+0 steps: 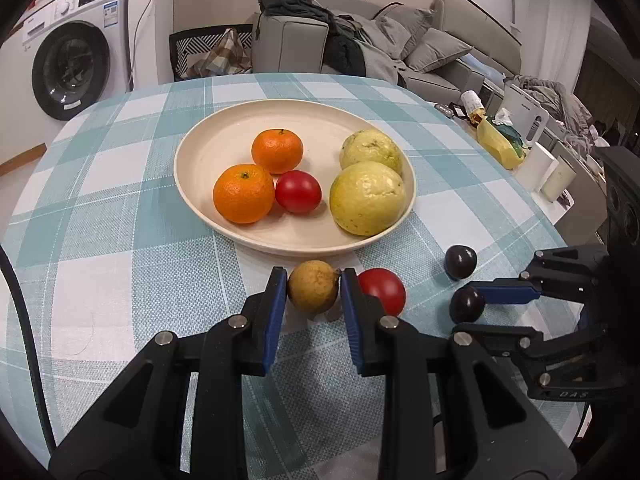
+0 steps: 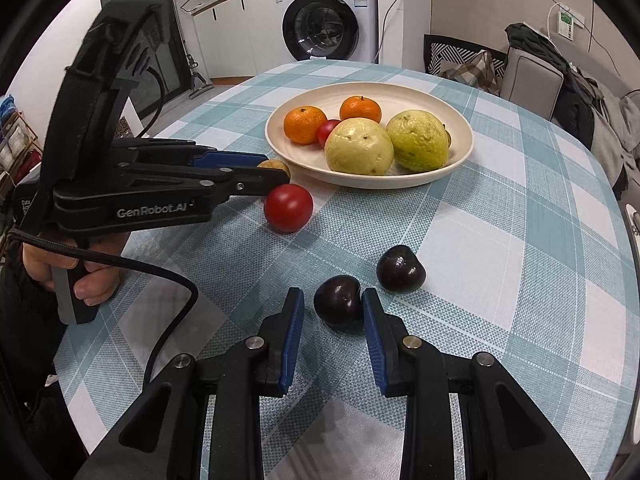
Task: Organize fruits
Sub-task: 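Carry the brown fruit with the left tool while the right tool carries the plum to the plate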
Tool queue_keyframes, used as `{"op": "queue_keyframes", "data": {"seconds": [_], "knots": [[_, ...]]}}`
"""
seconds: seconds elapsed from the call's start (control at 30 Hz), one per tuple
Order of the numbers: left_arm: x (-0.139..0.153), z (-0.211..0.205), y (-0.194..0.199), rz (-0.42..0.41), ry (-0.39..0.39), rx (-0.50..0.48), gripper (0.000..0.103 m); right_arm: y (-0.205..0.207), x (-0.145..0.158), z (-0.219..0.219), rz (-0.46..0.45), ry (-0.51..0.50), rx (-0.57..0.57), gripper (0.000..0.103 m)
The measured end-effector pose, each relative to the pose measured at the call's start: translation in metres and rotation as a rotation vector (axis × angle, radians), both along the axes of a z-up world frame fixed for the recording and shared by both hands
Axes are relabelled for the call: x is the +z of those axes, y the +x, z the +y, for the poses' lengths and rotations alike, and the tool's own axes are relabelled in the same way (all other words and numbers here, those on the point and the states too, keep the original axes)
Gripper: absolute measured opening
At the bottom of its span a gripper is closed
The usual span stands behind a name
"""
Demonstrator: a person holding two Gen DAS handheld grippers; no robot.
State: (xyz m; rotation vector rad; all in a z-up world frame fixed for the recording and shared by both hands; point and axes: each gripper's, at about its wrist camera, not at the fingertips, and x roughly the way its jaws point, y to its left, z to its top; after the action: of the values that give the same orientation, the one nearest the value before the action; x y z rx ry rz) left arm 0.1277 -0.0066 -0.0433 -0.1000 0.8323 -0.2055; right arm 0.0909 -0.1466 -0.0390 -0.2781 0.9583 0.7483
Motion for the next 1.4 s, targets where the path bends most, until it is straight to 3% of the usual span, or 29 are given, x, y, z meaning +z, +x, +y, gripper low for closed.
{"op": "queue_keyframes", "data": {"seconds": [0.3, 0.73, 1.4], "knots": [[0.008, 0.004, -0.013, -0.043, -0.016, -0.004, 0.025, -0.002, 0.003, 0.001, -0.03, 0.008, 0.009, 0.024], [0.031, 0.016, -0.021, -0.132, -0.036, 0.045, 0.025, 0.005, 0.036, 0.001, -0.129, 0.149, -0.04, 0.024], [0.03, 0.011, 0.009, -0.127, -0.016, 0.037, 0.025, 0.048, 0.046, 0.011, -0.162, 0.25, -0.125, 0.024]]}}
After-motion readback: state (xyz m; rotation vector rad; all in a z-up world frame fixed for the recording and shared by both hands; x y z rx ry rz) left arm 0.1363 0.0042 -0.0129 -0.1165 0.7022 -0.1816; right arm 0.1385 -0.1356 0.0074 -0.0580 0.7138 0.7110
